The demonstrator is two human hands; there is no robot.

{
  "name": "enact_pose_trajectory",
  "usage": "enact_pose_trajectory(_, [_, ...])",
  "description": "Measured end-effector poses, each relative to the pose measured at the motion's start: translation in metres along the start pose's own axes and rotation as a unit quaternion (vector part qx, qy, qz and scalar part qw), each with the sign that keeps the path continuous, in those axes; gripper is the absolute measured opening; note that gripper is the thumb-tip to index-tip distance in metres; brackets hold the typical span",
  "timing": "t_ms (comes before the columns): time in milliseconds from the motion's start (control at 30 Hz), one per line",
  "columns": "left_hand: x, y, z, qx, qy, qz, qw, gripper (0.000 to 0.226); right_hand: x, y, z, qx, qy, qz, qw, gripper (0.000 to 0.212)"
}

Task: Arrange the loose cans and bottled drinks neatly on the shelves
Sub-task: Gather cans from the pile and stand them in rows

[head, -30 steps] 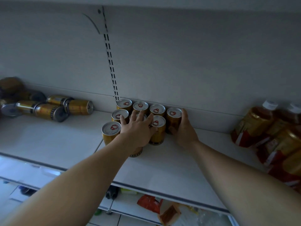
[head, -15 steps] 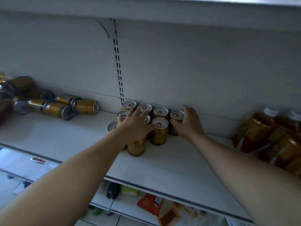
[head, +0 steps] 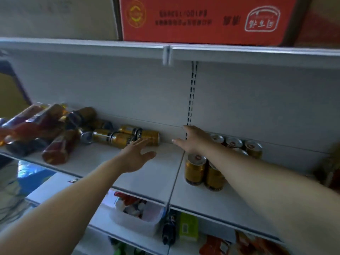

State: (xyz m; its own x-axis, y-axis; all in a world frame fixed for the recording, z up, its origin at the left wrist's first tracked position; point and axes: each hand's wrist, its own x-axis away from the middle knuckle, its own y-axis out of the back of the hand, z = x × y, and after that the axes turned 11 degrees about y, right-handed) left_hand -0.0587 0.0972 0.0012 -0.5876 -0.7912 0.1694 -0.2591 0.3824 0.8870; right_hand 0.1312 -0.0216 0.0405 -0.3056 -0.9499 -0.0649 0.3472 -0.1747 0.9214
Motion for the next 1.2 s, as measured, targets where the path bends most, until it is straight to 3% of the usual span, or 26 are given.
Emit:
enact_pose_trajectory(300, [-0.003,0.042,0.135,-0.065,0.043,0.011,0.997,0.075,-0.069,-0.073,0.108,0.011,-0.001,0.053,0.999,0.074])
enact_pose_trajectory(500, [-0.055,0.052,0.169,-0.094,0.044,-0.008,0.995,0.078,-0.124,-0.115,0.118,0.047,0.007,0.075,0.996,0.076])
enact_pose_trajectory(733, [-0.125,0.058,0.171,-0.112,0.033,-0.050,0.992,0.082,-0.169,-0.155,0.114,0.141,0.094,0.071,0.983,0.085])
enact_pose_trajectory(833, [-0.143,0.053,0.174,-0.150,0.020,-0.038,0.988,0.085,-0.166,-0.161,0.118,0.181,0.073,0.057,0.979,0.088])
enact_pose_trajectory(967, [-0.151,0.054,0.178,-0.217,-0.019,-0.099,0.971,0.081,-0.155,-0.160,0.122,0.174,0.015,0.058,0.983,0.073])
enact_pose_trajectory(1100, [-0.152,0.057,0.185,-0.200,-0.080,-0.088,0.972,0.078,-0.141,-0.162,0.121,0.177,-0.023,0.045,0.983,0.074])
enact_pose_trajectory(1200, [-0.143,0.054,0.193,-0.159,-0.103,-0.081,0.978,0.084,-0.121,-0.169,0.123,0.129,-0.031,-0.030,0.991,0.074])
